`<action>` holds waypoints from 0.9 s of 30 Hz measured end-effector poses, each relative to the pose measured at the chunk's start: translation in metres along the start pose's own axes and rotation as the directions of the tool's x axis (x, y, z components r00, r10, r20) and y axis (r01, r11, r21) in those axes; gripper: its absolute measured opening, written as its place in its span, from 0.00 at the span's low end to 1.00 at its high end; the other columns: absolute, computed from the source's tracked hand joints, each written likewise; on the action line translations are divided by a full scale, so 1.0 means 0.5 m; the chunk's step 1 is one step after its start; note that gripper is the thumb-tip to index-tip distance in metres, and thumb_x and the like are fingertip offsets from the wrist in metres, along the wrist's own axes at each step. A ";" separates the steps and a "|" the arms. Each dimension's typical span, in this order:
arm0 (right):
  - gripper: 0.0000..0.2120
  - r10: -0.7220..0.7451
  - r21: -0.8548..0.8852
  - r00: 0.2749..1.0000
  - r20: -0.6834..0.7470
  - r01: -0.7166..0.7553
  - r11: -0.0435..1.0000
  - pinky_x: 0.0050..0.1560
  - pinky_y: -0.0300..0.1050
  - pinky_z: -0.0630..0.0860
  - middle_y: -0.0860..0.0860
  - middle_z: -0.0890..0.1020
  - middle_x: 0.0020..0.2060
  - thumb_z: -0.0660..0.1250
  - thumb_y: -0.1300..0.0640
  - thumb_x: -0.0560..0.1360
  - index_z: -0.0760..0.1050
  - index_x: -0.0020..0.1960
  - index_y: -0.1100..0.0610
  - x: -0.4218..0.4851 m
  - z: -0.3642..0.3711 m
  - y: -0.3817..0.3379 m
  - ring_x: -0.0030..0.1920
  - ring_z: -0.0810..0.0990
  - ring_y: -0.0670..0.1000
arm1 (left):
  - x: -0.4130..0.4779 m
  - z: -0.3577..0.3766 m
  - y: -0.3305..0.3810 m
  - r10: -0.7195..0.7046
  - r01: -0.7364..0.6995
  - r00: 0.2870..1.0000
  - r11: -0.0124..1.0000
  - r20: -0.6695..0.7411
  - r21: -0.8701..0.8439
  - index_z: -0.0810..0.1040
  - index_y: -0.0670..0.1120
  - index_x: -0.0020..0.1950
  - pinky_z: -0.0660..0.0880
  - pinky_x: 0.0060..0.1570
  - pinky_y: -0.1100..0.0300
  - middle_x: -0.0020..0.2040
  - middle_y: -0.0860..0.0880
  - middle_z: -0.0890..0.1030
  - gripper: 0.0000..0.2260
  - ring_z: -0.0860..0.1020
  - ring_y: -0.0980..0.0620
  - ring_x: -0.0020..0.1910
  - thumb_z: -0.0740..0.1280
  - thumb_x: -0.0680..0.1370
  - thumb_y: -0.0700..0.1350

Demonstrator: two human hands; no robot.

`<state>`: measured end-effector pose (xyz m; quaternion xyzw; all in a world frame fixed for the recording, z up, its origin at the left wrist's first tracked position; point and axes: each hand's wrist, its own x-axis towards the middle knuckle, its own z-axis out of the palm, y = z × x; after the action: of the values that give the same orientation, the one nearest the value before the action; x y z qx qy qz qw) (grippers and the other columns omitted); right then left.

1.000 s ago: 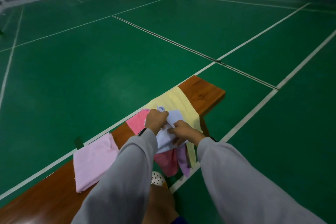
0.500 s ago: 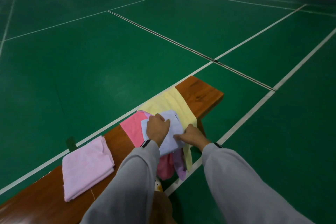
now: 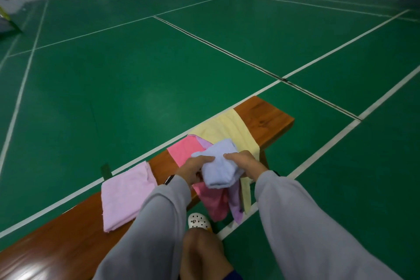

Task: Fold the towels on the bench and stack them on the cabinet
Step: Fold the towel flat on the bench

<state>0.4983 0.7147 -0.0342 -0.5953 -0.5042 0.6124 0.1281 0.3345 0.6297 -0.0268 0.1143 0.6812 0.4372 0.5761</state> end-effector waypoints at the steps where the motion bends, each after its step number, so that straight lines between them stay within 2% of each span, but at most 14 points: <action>1: 0.30 -0.002 0.046 1.000 -0.006 0.002 0.999 0.49 0.52 0.80 0.59 0.80 0.58 0.75 0.47 0.74 0.71 0.68 0.63 -0.005 0.001 -0.013 0.53 0.81 0.60 | -0.002 -0.002 0.007 0.066 -0.067 0.997 0.998 -0.043 -0.018 0.79 0.38 0.58 0.80 0.37 0.55 0.55 0.41 0.84 0.19 0.84 0.45 0.48 0.78 0.74 0.46; 4: 0.19 -0.045 0.135 0.999 0.010 0.043 0.990 0.30 0.44 0.76 0.60 0.81 0.46 0.71 0.53 0.78 0.73 0.62 0.65 -0.031 0.005 -0.052 0.37 0.80 0.57 | 0.002 -0.020 0.027 0.180 -0.188 0.982 0.971 -0.064 -0.147 0.78 0.38 0.65 0.84 0.46 0.48 0.59 0.39 0.84 0.30 0.85 0.41 0.53 0.80 0.68 0.51; 5: 0.17 -0.063 0.116 0.998 0.006 0.062 0.991 0.27 0.41 0.73 0.61 0.80 0.42 0.71 0.55 0.78 0.74 0.59 0.65 -0.041 0.007 -0.064 0.32 0.78 0.56 | -0.003 -0.030 0.032 0.202 -0.206 0.978 0.963 -0.042 -0.174 0.77 0.38 0.65 0.84 0.45 0.48 0.58 0.38 0.84 0.27 0.85 0.41 0.51 0.78 0.71 0.49; 7: 0.11 -0.082 0.066 0.997 -0.006 0.082 0.994 0.24 0.39 0.68 0.61 0.79 0.37 0.70 0.57 0.78 0.75 0.55 0.64 -0.063 0.012 -0.089 0.26 0.74 0.54 | -0.043 -0.047 0.051 0.192 -0.194 0.981 0.973 -0.027 -0.128 0.75 0.36 0.64 0.81 0.33 0.55 0.54 0.37 0.83 0.20 0.84 0.44 0.41 0.73 0.77 0.45; 10: 0.11 -0.117 0.092 0.993 -0.006 0.117 0.989 0.23 0.38 0.67 0.61 0.78 0.38 0.69 0.59 0.78 0.76 0.57 0.64 -0.094 0.025 -0.124 0.25 0.75 0.54 | -0.085 -0.085 0.075 0.186 -0.186 0.981 0.983 -0.056 0.005 0.75 0.35 0.61 0.73 0.24 0.61 0.44 0.37 0.80 0.16 0.78 0.46 0.29 0.72 0.78 0.42; 12: 0.10 -0.162 0.116 0.987 -0.004 0.161 0.980 0.23 0.38 0.68 0.62 0.79 0.41 0.69 0.60 0.78 0.76 0.56 0.65 -0.115 0.041 -0.143 0.27 0.77 0.56 | -0.112 -0.114 0.082 0.244 -0.247 0.962 0.969 -0.122 -0.012 0.76 0.36 0.54 0.71 0.21 0.63 0.34 0.40 0.77 0.10 0.75 0.48 0.22 0.72 0.78 0.40; 14: 0.08 -0.173 0.064 0.985 0.027 0.171 0.983 0.22 0.38 0.66 0.62 0.79 0.40 0.68 0.60 0.79 0.73 0.54 0.65 -0.138 0.065 -0.154 0.25 0.77 0.54 | -0.137 -0.151 0.085 0.299 -0.287 0.942 0.953 -0.153 0.094 0.75 0.38 0.47 0.67 0.20 0.66 0.29 0.43 0.74 0.05 0.72 0.50 0.19 0.70 0.78 0.36; 15: 0.07 -0.158 0.031 0.986 0.053 0.156 0.987 0.22 0.37 0.65 0.61 0.78 0.38 0.67 0.61 0.80 0.72 0.53 0.65 -0.150 0.081 -0.158 0.24 0.76 0.53 | -0.144 -0.175 0.085 0.339 -0.309 0.927 0.933 -0.162 0.184 0.74 0.40 0.45 0.66 0.22 0.66 0.28 0.45 0.74 0.04 0.71 0.50 0.20 0.69 0.77 0.35; 17: 0.04 -0.137 -0.007 0.985 0.106 0.139 0.990 0.22 0.36 0.63 0.61 0.78 0.35 0.65 0.63 0.81 0.72 0.52 0.64 -0.163 0.111 -0.164 0.22 0.73 0.50 | -0.168 -0.218 0.079 0.369 -0.334 0.929 0.865 -0.024 0.374 0.73 0.45 0.41 0.64 0.29 0.66 0.32 0.48 0.72 0.08 0.70 0.49 0.30 0.64 0.77 0.34; 20: 0.06 -0.123 -0.047 0.974 0.189 0.134 0.990 0.21 0.34 0.60 0.57 0.77 0.29 0.60 0.67 0.80 0.74 0.46 0.62 -0.182 0.181 -0.182 0.20 0.70 0.47 | -0.203 -0.297 0.067 0.359 -0.282 0.932 0.807 -0.052 0.518 0.76 0.45 0.40 0.62 0.33 0.63 0.34 0.42 0.69 0.09 0.67 0.49 0.38 0.62 0.77 0.33; 22: 0.12 -0.120 -0.071 0.966 0.228 0.140 0.988 0.19 0.33 0.59 0.55 0.74 0.29 0.55 0.69 0.80 0.74 0.43 0.61 -0.193 0.236 -0.198 0.18 0.67 0.45 | -0.223 -0.351 0.064 0.348 -0.262 0.933 0.833 -0.094 0.488 0.80 0.41 0.46 0.67 0.36 0.59 0.38 0.43 0.76 0.05 0.69 0.48 0.38 0.64 0.79 0.38; 24: 0.14 -0.121 -0.084 0.963 0.239 0.145 0.986 0.18 0.32 0.58 0.55 0.72 0.30 0.53 0.69 0.80 0.73 0.42 0.60 -0.194 0.288 -0.216 0.16 0.66 0.44 | -0.242 -0.399 0.062 0.334 -0.267 0.937 0.872 -0.101 0.410 0.79 0.43 0.46 0.71 0.38 0.56 0.40 0.44 0.79 0.05 0.72 0.48 0.37 0.65 0.79 0.38; 25: 0.12 -0.128 -0.081 0.961 0.246 0.151 0.985 0.18 0.32 0.59 0.55 0.72 0.30 0.54 0.68 0.81 0.72 0.43 0.60 -0.192 0.314 -0.225 0.16 0.67 0.45 | -0.253 -0.413 0.060 0.340 -0.285 0.934 0.894 -0.109 0.346 0.78 0.45 0.45 0.72 0.35 0.58 0.39 0.45 0.79 0.06 0.74 0.49 0.35 0.66 0.80 0.37; 27: 0.05 -0.144 -0.030 0.953 0.266 0.158 0.987 0.19 0.33 0.63 0.57 0.72 0.32 0.60 0.65 0.82 0.71 0.48 0.59 -0.189 0.367 -0.239 0.16 0.69 0.48 | -0.255 -0.445 0.063 0.318 -0.305 0.911 0.948 -0.263 0.091 0.77 0.44 0.50 0.71 0.27 0.63 0.40 0.44 0.77 0.03 0.75 0.51 0.31 0.67 0.79 0.36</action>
<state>0.3122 0.6129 0.0748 -0.4717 -0.5760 0.6613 0.0914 0.1663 0.4610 0.0733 0.1736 0.7375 0.5185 0.3963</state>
